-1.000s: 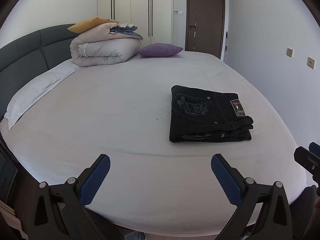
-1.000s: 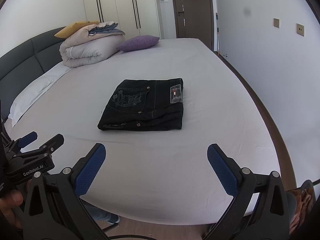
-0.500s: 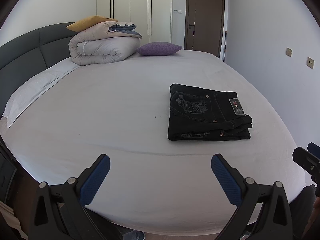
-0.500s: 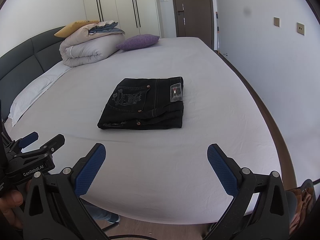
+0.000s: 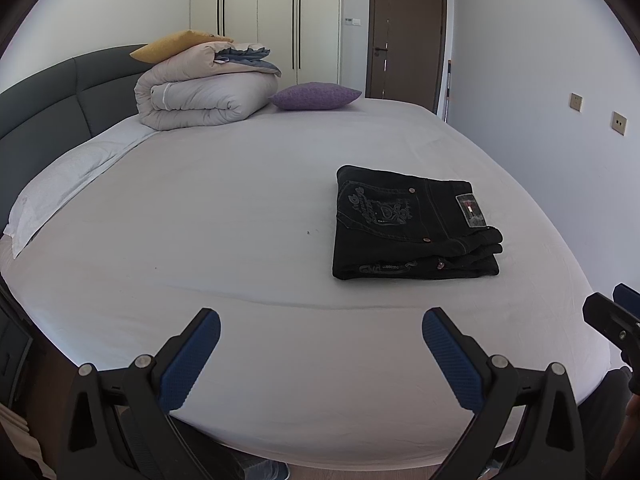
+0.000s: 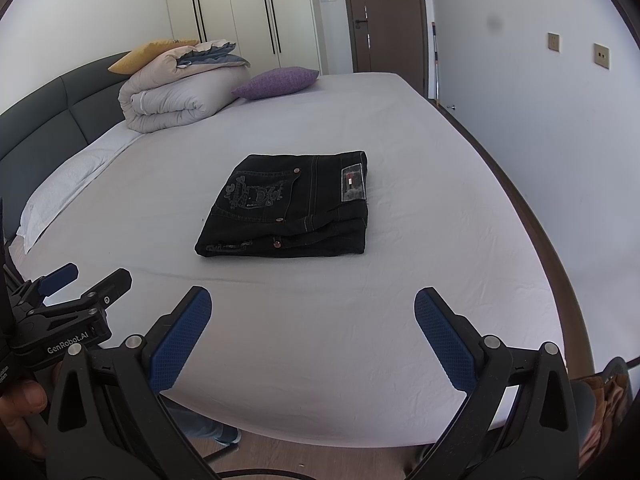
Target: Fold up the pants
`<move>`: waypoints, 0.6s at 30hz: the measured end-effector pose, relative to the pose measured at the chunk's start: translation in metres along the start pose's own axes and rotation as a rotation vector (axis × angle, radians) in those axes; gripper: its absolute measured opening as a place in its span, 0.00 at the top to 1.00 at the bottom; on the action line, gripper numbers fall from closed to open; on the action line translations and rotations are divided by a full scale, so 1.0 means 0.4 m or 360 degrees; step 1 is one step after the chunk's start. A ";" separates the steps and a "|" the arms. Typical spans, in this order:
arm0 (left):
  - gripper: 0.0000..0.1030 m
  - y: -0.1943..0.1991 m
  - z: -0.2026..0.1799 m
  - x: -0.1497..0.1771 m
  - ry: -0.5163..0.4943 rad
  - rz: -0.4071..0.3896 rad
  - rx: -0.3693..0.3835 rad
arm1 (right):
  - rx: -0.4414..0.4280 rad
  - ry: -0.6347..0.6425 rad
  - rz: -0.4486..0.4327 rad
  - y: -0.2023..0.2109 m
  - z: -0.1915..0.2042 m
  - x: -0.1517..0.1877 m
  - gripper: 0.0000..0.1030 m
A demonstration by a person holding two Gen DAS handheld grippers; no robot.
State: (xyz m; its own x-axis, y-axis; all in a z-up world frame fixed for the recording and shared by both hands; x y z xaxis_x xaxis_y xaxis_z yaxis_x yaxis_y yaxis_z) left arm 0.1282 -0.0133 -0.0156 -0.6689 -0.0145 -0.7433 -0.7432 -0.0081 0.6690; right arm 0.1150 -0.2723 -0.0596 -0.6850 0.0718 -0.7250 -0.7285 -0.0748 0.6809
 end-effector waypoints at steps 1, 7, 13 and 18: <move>0.00 0.000 0.000 0.000 0.0000 0.0000 0.0000 | 0.0000 0.0001 0.0001 -0.002 -0.001 0.002 0.00; 0.00 0.000 -0.001 0.000 0.0002 0.0000 -0.0002 | -0.0008 -0.0001 0.0010 -0.010 -0.004 0.009 0.00; 0.00 -0.002 -0.010 0.009 -0.0004 0.0007 -0.0002 | -0.0006 0.0001 0.0011 -0.010 -0.003 0.009 0.00; 0.00 -0.004 -0.009 0.011 -0.0008 -0.0006 -0.0008 | -0.0011 0.0004 0.0019 -0.014 -0.006 0.013 0.00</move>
State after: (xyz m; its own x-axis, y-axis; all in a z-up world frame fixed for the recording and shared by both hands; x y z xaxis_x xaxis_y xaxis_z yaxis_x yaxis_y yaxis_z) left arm 0.1265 -0.0168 -0.0202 -0.6662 -0.0092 -0.7457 -0.7456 -0.0131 0.6663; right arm 0.1156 -0.2738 -0.0675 -0.6935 0.0687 -0.7172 -0.7204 -0.0828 0.6886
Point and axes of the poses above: each gripper's, at about its wrist camera, not at the fingertips, and y roughly against the way its jaws point, z to its left, x to its underside, the point moved 9 cm from there along -y, roughly the way its jaws point
